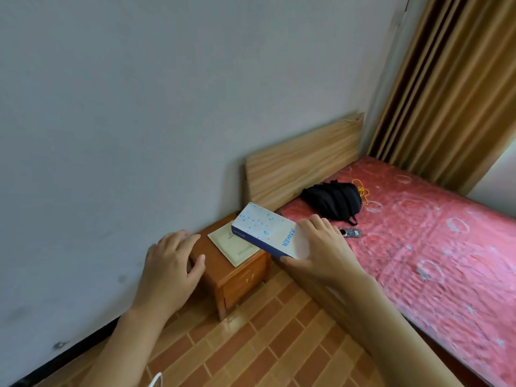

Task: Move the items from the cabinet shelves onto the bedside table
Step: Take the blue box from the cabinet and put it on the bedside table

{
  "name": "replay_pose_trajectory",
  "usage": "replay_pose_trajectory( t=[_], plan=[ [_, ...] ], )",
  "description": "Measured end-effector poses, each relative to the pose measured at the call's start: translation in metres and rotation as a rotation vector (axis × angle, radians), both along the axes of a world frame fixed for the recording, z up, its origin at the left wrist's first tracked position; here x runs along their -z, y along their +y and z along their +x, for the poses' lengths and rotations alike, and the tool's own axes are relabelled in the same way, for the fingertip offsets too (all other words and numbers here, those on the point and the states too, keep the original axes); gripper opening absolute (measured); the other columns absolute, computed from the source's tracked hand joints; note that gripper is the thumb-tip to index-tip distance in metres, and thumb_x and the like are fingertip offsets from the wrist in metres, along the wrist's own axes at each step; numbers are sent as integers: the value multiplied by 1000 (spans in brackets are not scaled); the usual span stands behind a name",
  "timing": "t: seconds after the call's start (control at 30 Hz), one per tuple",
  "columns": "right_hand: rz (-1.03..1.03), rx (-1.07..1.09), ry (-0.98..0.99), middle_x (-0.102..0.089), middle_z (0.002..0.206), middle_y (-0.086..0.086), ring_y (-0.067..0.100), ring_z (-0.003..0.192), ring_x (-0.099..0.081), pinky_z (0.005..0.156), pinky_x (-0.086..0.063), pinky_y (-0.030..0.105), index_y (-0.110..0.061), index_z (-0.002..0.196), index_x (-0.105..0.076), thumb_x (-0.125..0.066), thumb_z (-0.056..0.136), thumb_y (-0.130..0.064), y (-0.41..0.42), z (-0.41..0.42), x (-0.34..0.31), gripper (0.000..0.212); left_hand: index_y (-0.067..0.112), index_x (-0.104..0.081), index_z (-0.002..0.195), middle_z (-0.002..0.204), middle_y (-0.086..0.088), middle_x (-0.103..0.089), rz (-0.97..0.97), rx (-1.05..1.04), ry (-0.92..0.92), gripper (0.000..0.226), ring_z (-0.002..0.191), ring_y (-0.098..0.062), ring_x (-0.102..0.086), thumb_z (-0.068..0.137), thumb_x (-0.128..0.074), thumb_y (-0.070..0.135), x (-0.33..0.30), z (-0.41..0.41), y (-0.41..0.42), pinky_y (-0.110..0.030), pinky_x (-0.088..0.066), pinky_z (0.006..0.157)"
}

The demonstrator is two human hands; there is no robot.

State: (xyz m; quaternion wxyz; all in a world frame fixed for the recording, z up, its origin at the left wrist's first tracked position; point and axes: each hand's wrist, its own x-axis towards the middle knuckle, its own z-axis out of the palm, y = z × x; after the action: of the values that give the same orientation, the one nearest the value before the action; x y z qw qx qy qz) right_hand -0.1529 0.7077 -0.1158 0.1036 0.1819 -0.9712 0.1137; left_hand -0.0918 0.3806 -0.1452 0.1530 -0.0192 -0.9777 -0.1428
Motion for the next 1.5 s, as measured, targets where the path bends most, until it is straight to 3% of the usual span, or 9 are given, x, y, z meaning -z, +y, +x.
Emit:
replay_pose_trajectory(
  t=[0.2, 0.37, 0.57, 0.7, 1.1, 1.5],
  plan=[
    [1, -96, -55, -46, 114, -9, 14, 103, -43, 88, -42, 32, -24, 136, -50, -57, 75, -81, -65, -53, 13, 84, 17, -60, 136, 141, -5, -57, 43, -104, -18, 55, 132, -24, -50, 96, -41, 48, 11, -14, -56, -47, -44, 109],
    [7, -143, -96, -49, 119, -8, 15, 108, -45, 94, -45, 35, -24, 141, -47, -59, 76, -77, -107, -106, 28, 85, 15, -62, 135, 139, -6, -58, 35, -143, -33, 53, 131, -26, -51, 96, -43, 45, 24, -47, -90, -45, -44, 106],
    [-5, -146, -126, -49, 117, -6, 18, 108, -47, 94, -46, 38, -24, 137, -50, -58, 75, -76, -141, -189, 55, 82, 16, -61, 135, 140, -4, -57, 31, -161, -45, 48, 132, -26, -50, 98, -45, 42, 47, -126, -121, -46, -44, 106],
    [-15, -133, -178, -49, 116, -6, 18, 107, -47, 93, -46, 39, -25, 135, -50, -59, 74, -74, -157, -259, 76, 79, 16, -59, 138, 142, -4, -56, 37, -162, -89, 43, 134, -25, -48, 99, -57, 36, 61, -196, -138, -46, -43, 109],
    [-29, -48, -310, -48, 117, -8, 16, 105, -47, 92, -47, 38, -26, 136, -48, -58, 75, -77, -199, -419, 143, 80, 19, -53, 143, 146, -2, -53, -9, -71, -225, 47, 137, -22, -46, 101, -48, 39, 98, -374, -186, -48, -42, 111],
    [-4, 162, -504, -41, 118, -15, 11, 107, -41, 95, -43, 33, -32, 143, -44, -54, 74, -81, -221, -492, 283, 85, 22, -51, 145, 148, 1, -50, -32, 157, -390, 50, 139, -21, -43, 100, -52, 41, 225, -521, -217, -49, -40, 113]
  ],
)
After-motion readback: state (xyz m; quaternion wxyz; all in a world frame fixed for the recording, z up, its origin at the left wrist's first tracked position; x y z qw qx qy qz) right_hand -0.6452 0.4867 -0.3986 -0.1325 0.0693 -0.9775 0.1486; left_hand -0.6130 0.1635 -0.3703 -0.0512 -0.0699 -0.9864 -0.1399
